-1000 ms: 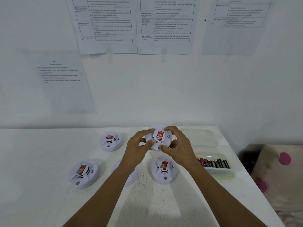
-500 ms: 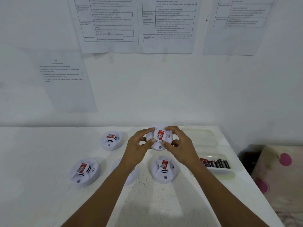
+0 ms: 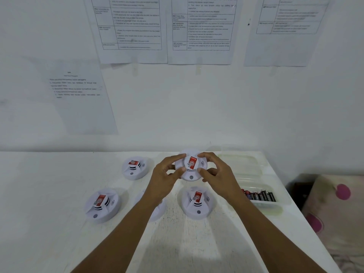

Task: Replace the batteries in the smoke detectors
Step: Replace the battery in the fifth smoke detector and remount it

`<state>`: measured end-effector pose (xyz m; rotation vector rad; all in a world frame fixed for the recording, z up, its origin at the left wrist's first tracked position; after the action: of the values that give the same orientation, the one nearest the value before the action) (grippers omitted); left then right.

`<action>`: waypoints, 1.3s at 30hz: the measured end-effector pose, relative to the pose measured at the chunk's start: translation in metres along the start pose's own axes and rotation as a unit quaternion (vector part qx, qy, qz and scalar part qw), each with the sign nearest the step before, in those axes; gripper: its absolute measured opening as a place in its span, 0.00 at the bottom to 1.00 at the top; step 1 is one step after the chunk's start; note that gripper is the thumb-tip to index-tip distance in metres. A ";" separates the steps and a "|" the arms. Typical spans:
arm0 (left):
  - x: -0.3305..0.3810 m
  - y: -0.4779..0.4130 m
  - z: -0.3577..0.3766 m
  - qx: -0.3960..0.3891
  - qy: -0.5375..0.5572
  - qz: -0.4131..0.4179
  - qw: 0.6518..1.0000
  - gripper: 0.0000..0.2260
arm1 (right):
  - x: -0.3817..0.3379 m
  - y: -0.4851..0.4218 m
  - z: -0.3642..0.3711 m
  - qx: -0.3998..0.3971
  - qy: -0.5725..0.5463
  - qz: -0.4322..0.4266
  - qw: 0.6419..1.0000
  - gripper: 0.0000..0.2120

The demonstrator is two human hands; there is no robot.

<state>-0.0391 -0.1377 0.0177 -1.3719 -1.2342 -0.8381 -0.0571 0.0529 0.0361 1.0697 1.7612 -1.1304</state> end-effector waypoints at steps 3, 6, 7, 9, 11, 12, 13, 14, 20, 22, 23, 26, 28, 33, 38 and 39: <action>0.000 0.001 0.000 0.001 0.002 -0.003 1.000 0.16 | 0.000 0.000 0.000 0.002 -0.002 -0.002 1.000 0.16; 0.001 0.002 0.000 0.002 0.004 -0.002 1.000 0.16 | 0.000 0.001 0.000 0.003 -0.003 -0.002 1.000 0.16; 0.001 0.003 0.000 0.003 0.004 -0.001 1.000 0.16 | 0.001 0.001 0.000 0.003 -0.003 -0.002 1.000 0.16; 0.001 0.004 0.001 0.005 0.006 -0.002 1.000 0.16 | 0.000 0.002 0.000 0.003 -0.004 -0.001 1.000 0.16; 0.002 0.004 0.001 0.006 0.009 -0.004 1.000 0.16 | 0.000 0.002 0.000 0.004 -0.008 0.000 1.000 0.16; 0.002 0.004 0.001 0.004 0.011 -0.003 1.000 0.16 | 0.000 0.002 -0.001 0.006 -0.012 0.000 1.000 0.16; 0.003 0.004 0.000 0.003 0.014 -0.003 1.000 0.16 | -0.001 0.002 -0.001 0.008 -0.017 0.000 1.000 0.16; 0.004 0.004 0.000 0.002 0.017 -0.003 1.000 0.16 | -0.002 0.002 -0.001 0.010 -0.023 0.000 1.000 0.16; 0.002 0.004 0.000 0.006 0.014 -0.005 1.000 0.15 | -0.004 0.004 0.001 0.017 -0.034 -0.001 0.999 0.17; 0.000 0.004 0.001 0.008 0.015 -0.007 1.000 0.15 | -0.003 0.004 0.002 0.016 -0.031 0.001 0.999 0.17; 0.000 0.005 0.001 0.009 0.014 -0.007 1.000 0.15 | -0.002 0.005 0.002 0.015 -0.032 0.001 0.999 0.17; -0.001 0.005 0.002 0.011 0.014 -0.007 1.000 0.15 | -0.002 0.005 0.002 0.012 -0.031 0.002 0.999 0.17; -0.001 0.004 0.001 0.011 0.012 -0.005 1.000 0.15 | -0.001 0.005 0.002 0.013 -0.031 0.003 0.999 0.17; -0.002 0.002 0.002 0.014 0.009 -0.001 1.000 0.15 | 0.000 0.004 0.002 0.012 -0.031 -0.001 0.999 0.17; -0.002 0.001 0.003 0.013 0.008 -0.001 1.000 0.16 | 0.002 0.003 0.002 0.015 -0.028 -0.005 0.999 0.17; -0.002 0.000 0.004 0.012 0.007 -0.001 1.000 0.15 | 0.002 0.003 0.002 0.015 -0.027 -0.005 0.999 0.17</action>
<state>-0.0397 -0.1348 0.0148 -1.3433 -1.2304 -0.8299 -0.0551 0.0526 0.0330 1.0398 1.7133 -1.1853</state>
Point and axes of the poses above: each hand's wrist, its own y-axis away from the middle knuckle, its own z-axis out of the palm, x = y × z, the point moved 1 cm from there along -y, towards the middle knuckle, and after that the axes turned 2 degrees about -z, right-handed, at the moved point
